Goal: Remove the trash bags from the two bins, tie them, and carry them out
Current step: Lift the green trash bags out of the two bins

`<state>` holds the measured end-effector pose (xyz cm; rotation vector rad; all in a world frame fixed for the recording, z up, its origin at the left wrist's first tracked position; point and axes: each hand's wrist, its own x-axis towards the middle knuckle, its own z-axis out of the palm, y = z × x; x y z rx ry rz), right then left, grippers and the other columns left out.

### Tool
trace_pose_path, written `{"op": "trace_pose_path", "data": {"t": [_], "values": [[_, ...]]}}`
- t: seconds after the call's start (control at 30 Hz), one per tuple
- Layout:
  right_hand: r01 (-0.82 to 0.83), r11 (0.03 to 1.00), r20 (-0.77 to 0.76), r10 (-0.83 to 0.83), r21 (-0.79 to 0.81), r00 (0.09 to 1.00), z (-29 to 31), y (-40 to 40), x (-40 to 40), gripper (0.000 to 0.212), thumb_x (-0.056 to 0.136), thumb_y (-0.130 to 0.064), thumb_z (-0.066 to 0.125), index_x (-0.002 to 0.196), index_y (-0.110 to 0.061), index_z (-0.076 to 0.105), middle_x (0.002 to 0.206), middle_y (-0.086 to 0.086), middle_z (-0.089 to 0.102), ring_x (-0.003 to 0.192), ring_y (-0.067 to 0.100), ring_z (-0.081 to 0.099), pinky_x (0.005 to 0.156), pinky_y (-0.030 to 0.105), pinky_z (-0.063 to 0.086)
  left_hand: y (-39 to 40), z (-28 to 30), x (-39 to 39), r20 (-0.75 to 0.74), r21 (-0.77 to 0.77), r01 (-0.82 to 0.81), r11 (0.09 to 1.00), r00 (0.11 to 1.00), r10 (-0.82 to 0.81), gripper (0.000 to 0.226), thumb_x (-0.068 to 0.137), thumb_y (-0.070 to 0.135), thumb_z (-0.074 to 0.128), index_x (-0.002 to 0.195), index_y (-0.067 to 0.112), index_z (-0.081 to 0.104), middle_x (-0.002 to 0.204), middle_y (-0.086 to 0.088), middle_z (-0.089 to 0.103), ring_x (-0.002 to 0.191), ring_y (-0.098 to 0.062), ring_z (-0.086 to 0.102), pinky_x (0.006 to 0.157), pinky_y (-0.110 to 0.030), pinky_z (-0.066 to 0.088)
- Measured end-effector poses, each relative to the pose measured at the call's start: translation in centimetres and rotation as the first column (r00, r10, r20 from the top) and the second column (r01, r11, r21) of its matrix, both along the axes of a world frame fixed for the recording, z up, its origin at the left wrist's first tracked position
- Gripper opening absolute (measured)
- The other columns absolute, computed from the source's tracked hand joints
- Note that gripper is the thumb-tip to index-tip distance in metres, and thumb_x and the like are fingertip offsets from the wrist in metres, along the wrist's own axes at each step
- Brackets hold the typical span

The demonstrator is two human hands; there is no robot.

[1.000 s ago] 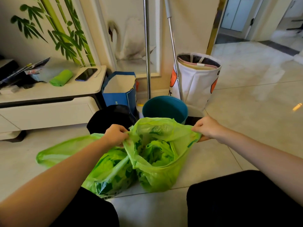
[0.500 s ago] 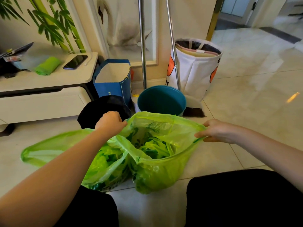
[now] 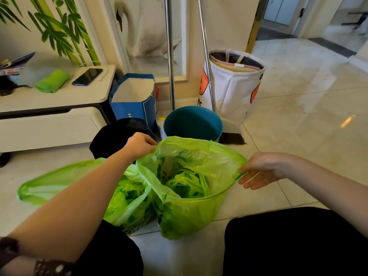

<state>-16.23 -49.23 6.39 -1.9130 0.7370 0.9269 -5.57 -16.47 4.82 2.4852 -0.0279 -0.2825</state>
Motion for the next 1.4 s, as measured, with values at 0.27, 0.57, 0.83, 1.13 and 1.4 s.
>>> {"op": "trace_pose_path", "data": {"t": [0.27,0.57,0.83,1.13,1.4], "values": [[0.041,0.992,0.115,-0.055,0.120,0.992,-0.1,0.4,0.2,0.010,0.089,-0.001,0.058,0.099,-0.002,0.057,0.089,0.016,0.061,0.071,0.026,0.065,0.079,0.048,0.056,0.3,0.8,-0.1,-0.052,-0.134,-0.107,0.985,0.994,0.100,0.012,0.078,0.014,0.072,0.068,0.014,0.065,0.072,-0.006,0.063,0.072,-0.023,0.060,0.069,-0.036,0.056],[-0.057,0.998,0.281,0.063,-0.029,0.958,1.1,1.2,-0.3,0.026,0.081,0.009,0.064,0.088,-0.016,0.060,0.086,0.010,0.065,0.076,0.023,0.066,0.064,0.029,0.060,1.1,1.8,-0.3,-0.105,-0.252,-0.215,0.943,0.975,0.195,0.012,0.085,0.007,0.058,0.075,0.009,0.066,0.069,-0.009,0.061,0.066,-0.023,0.060,0.072,-0.038,0.057],[-0.031,0.863,0.184,0.143,-0.504,0.973,2.8,-0.2,0.1,0.021,0.082,0.008,0.060,0.102,0.011,0.057,0.064,0.024,0.069,0.038,0.022,0.064,0.053,0.040,0.060,3.7,2.4,0.0,-0.116,-0.299,-0.357,0.885,0.934,0.337,0.012,0.086,0.004,0.056,0.078,0.008,0.063,0.072,-0.012,0.058,0.056,-0.020,0.055,0.057,-0.030,0.054],[0.179,0.883,0.468,0.052,-0.435,0.882,4.5,0.7,-0.6,0.017,0.081,-0.010,0.056,0.076,0.002,0.067,0.057,0.012,0.071,0.052,0.023,0.071,0.050,0.030,0.058,3.3,4.0,-1.3,-0.040,-0.368,-0.328,0.870,0.941,0.337,0.014,0.086,0.003,0.059,0.074,0.011,0.059,0.088,-0.020,0.066,0.072,-0.025,0.060,0.072,-0.038,0.056],[0.224,0.961,0.683,-0.271,0.159,0.679,7.2,4.6,-0.1,0.027,0.089,-0.003,0.049,0.062,-0.003,0.055,0.060,0.013,0.053,0.056,0.021,0.053,0.063,0.031,0.055,-0.1,8.3,-3.9,0.070,-0.624,-0.151,0.766,0.966,0.248,0.015,0.090,0.006,0.056,0.077,0.012,0.058,0.079,-0.008,0.068,0.074,-0.022,0.061,0.069,-0.029,0.054]]}}
